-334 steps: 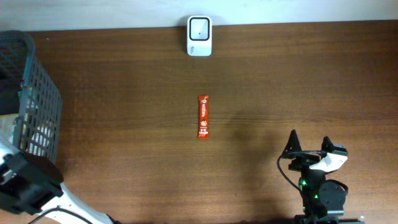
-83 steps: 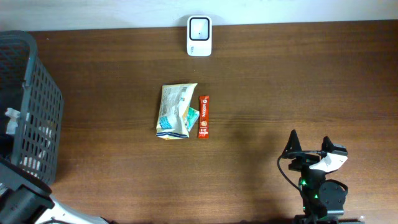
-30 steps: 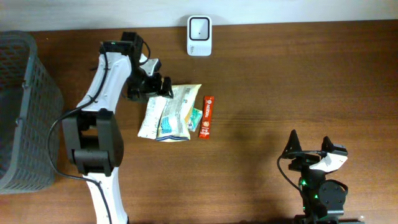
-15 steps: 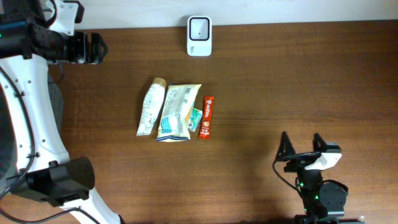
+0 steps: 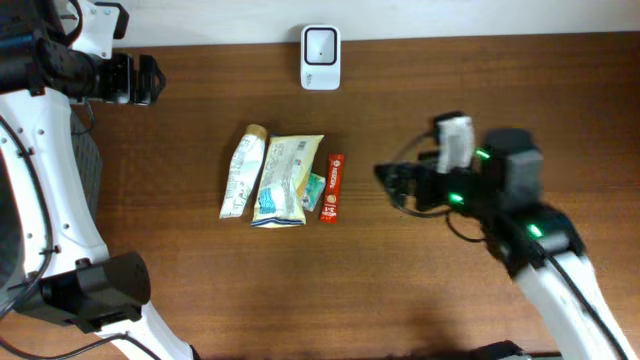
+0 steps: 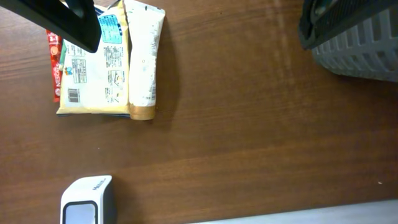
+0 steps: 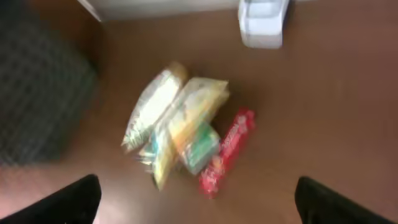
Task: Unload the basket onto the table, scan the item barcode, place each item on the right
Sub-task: 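Move the right gripper over the pile toward the red stick snack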
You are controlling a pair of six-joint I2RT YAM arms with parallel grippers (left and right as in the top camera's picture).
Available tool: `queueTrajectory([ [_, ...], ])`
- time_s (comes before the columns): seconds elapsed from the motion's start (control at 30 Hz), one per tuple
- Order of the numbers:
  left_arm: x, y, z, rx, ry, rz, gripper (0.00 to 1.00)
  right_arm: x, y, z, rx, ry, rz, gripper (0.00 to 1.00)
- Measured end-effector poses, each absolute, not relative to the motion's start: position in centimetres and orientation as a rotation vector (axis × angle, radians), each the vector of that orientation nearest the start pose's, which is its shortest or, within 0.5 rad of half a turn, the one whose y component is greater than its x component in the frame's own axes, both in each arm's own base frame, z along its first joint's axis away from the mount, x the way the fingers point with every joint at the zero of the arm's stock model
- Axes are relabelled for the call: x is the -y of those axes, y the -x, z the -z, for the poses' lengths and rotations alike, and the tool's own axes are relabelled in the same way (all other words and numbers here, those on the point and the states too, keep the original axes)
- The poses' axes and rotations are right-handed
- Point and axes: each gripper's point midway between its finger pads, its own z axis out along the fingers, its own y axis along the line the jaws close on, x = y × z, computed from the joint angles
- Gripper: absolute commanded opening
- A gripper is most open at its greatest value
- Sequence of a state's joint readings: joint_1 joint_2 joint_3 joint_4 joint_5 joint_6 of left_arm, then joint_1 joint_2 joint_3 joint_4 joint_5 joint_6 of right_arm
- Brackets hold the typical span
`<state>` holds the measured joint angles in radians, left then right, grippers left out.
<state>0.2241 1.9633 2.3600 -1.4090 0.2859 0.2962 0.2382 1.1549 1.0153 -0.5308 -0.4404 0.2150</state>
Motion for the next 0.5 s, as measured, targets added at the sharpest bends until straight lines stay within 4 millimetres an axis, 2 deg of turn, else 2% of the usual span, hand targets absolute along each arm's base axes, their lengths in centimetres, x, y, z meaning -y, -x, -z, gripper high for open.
queueTrajectory([
  [0.1,-5.3,-45.0,-30.5,-2.523,-0.195,0.166,1.00,-19.6,-31.7,-19.7,-2.450,0.386,-0.699,0.98],
  [0.13,-5.3,-45.0,-30.5,-2.522,-0.195,0.166,0.99,-21.5,-31.9,-18.1,-2.522,0.406,-0.689,0.98],
  [0.2,-5.3,-45.0,-30.5,-2.522,-0.196,0.166,0.99,-22.9,-31.7,-16.3,-2.635,0.362,-0.688,0.99],
  [0.27,-5.3,-44.9,-30.5,-2.521,-0.196,0.166,0.99,-24.3,-31.5,-13.0,-2.749,0.348,-0.687,0.99],
  [0.3,-5.3,-44.9,-30.5,-2.521,-0.196,0.166,0.99,-24.4,-31.5,-12.0,-2.777,0.340,-0.682,0.99],
  [0.33,-5.3,-44.9,-30.5,-2.521,-0.196,0.166,0.99,-25.0,-32.2,-11.0,-2.780,0.326,-0.702,0.96],
  [0.37,-5.3,-44.9,-30.5,-2.521,-0.196,0.166,0.99,-25.5,-32.5,-10.5,-2.780,0.326,-0.725,0.79],
  [0.43,-5.3,-45.0,-30.5,-2.520,-0.196,0.166,0.99,-26.1,-33.3,-10.5,-2.742,0.340,-0.744,0.70],
  [0.5,-5.3,-44.9,-30.5,-2.521,-0.196,0.166,0.99,-25.3,-34.2,-10.1,-2.737,0.254,-0.637,0.64],
])
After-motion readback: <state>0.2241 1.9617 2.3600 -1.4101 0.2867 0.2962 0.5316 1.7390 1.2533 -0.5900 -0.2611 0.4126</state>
